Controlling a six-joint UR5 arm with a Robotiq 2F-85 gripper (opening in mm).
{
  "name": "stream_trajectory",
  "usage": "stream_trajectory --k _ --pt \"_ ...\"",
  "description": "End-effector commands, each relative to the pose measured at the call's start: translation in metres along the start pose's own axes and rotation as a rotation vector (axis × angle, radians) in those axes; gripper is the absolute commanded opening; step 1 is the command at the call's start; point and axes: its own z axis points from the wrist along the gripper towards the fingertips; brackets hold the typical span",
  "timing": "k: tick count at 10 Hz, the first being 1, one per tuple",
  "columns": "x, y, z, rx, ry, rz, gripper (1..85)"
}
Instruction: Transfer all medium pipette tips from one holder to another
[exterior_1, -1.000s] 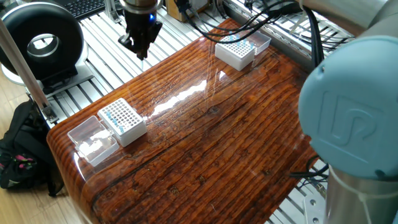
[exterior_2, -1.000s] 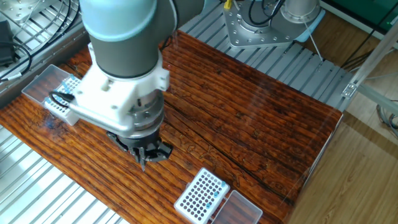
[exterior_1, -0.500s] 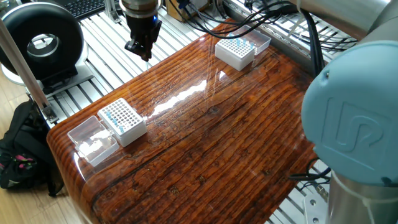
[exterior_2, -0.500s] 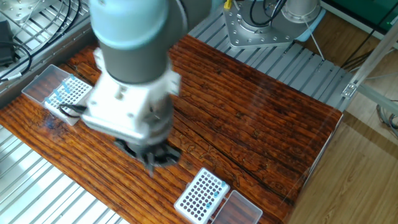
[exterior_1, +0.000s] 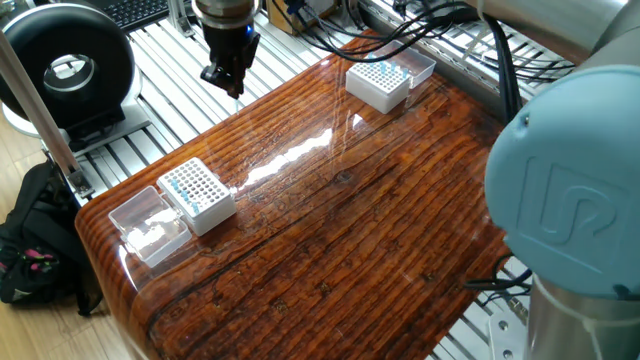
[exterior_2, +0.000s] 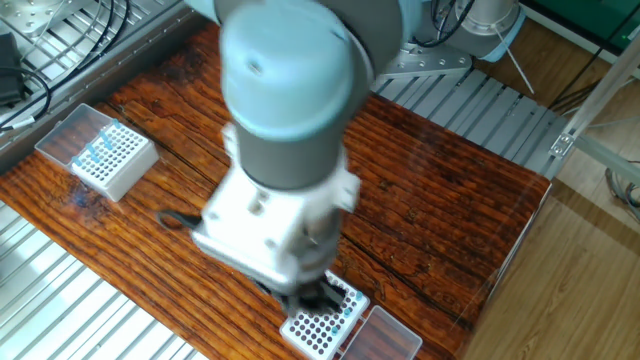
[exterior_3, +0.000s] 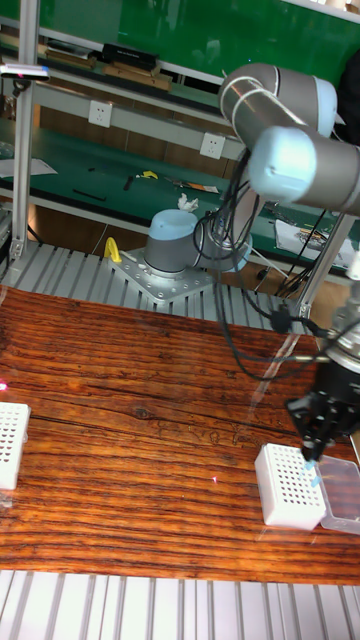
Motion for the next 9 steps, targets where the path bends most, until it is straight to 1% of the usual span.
stream_trajectory --k 1,2,4,6,8,9 --pt "-0.009 0.038 0.012 -0.038 -0.002 0.071 1.3" --pt "-0.011 0.046 0.017 -0.049 -0.004 0.084 1.3" --pt "-0.013 0.044 0.025 -0.020 -0.001 0.090 1.3" --pt "-0.013 0.041 0.031 -0.008 0.002 0.084 1.3" --pt "-0.008 0.040 0.034 -0.006 0.028 0.067 1.3" --pt "-0.004 0.041 0.037 -0.012 0.044 0.062 1.3"
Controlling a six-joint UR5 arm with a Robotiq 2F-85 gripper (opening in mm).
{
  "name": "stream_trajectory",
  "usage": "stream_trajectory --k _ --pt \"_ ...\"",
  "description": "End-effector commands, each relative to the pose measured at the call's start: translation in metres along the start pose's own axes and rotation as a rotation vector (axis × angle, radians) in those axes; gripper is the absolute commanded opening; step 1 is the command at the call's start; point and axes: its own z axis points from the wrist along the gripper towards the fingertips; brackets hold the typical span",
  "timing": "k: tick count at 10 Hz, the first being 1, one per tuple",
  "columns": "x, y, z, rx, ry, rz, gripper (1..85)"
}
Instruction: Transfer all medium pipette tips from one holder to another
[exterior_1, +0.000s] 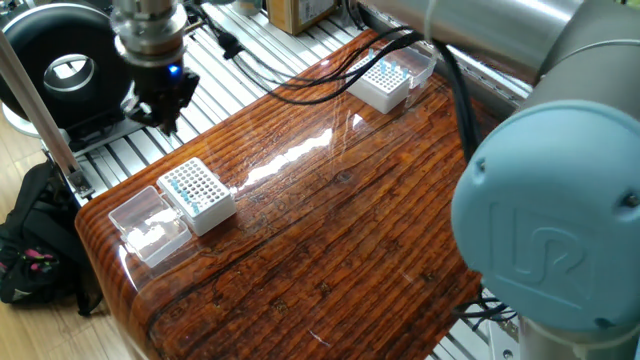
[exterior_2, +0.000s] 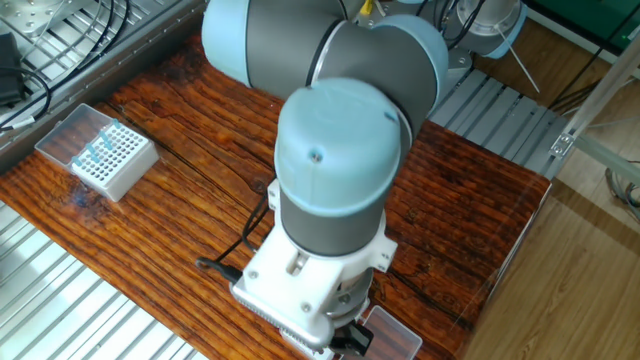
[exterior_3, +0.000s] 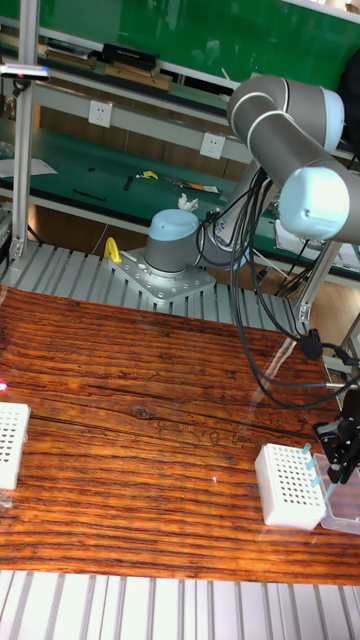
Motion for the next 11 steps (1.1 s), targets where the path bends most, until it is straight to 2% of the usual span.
stream_trajectory --k 1,4,6,11 --pt "0.0069 0.0037 0.0063 -0.012 0.034 -0.005 1.3" --pt "0.0075 0.0097 0.0092 -0.029 0.038 0.000 1.3" --pt "0.0092 0.0061 0.0104 -0.014 0.044 -0.005 1.3" --pt "0.0085 0.0072 0.0126 -0.017 0.042 -0.004 1.3"
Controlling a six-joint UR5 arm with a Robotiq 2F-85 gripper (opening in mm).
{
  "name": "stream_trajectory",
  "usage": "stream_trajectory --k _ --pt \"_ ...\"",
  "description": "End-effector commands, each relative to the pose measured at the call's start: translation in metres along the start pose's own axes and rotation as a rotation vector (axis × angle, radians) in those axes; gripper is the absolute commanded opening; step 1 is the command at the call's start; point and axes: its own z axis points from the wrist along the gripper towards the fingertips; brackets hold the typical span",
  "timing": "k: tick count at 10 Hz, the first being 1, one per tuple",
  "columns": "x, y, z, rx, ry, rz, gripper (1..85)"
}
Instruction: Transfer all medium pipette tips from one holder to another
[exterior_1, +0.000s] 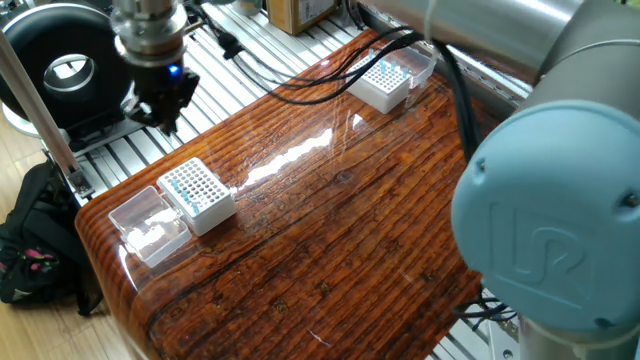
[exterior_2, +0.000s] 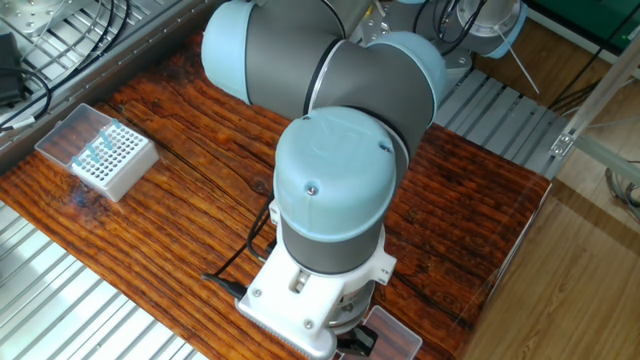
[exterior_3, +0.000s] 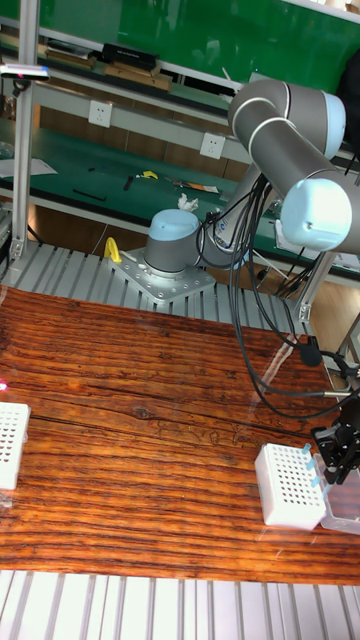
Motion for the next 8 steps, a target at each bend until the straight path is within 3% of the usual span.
stream_trajectory --k 1,8 --pt "-0.0008 0.0035 0.0000 -0.013 0.000 0.008 1.3" --pt "-0.0003 0.0017 0.0050 -0.003 0.003 0.008 1.3"
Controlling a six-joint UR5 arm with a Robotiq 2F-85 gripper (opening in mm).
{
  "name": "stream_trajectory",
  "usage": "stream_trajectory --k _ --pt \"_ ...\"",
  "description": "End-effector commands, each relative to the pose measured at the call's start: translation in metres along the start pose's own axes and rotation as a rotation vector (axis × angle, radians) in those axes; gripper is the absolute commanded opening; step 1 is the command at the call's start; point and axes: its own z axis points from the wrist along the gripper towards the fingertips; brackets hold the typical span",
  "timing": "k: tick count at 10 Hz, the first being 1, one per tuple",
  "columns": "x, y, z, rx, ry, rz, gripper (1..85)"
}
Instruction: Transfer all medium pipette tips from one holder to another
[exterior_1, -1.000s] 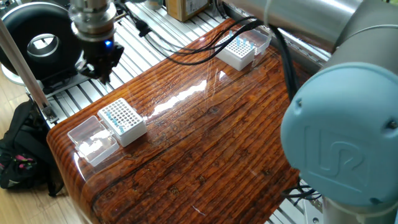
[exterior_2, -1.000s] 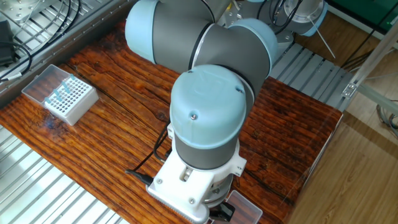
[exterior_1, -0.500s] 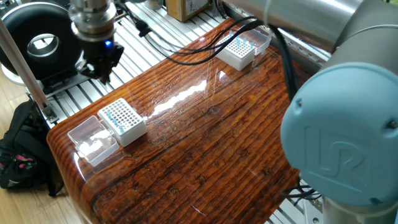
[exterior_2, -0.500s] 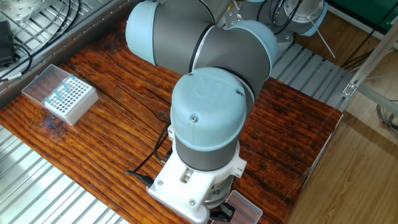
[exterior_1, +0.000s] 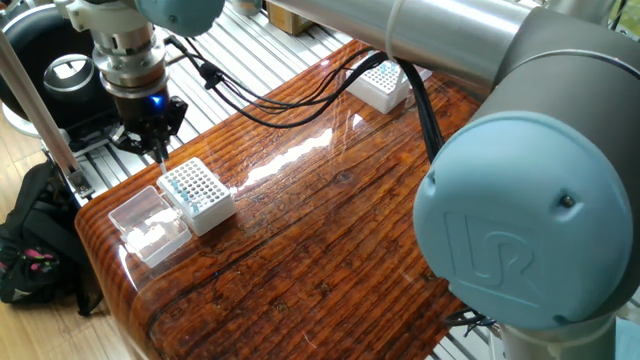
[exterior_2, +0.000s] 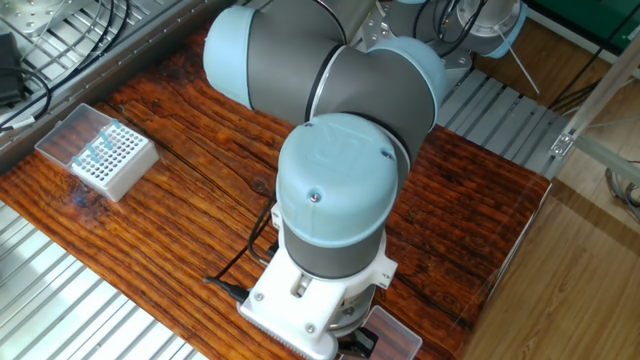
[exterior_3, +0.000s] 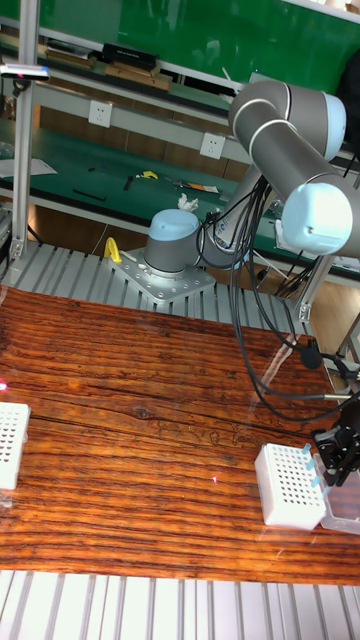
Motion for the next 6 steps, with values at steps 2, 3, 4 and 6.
stream_trajectory --k 2,3,4,6 --pt "-0.0009 0.0011 0.0032 -0.009 0.000 0.009 1.3" --pt "-0.0012 0.0009 0.0048 -0.009 0.000 0.009 1.3" --pt "-0.0004 0.0003 0.0051 -0.006 0.003 0.002 1.3" --pt "0.0017 0.0042 0.0043 -0.017 0.011 -0.005 5.3"
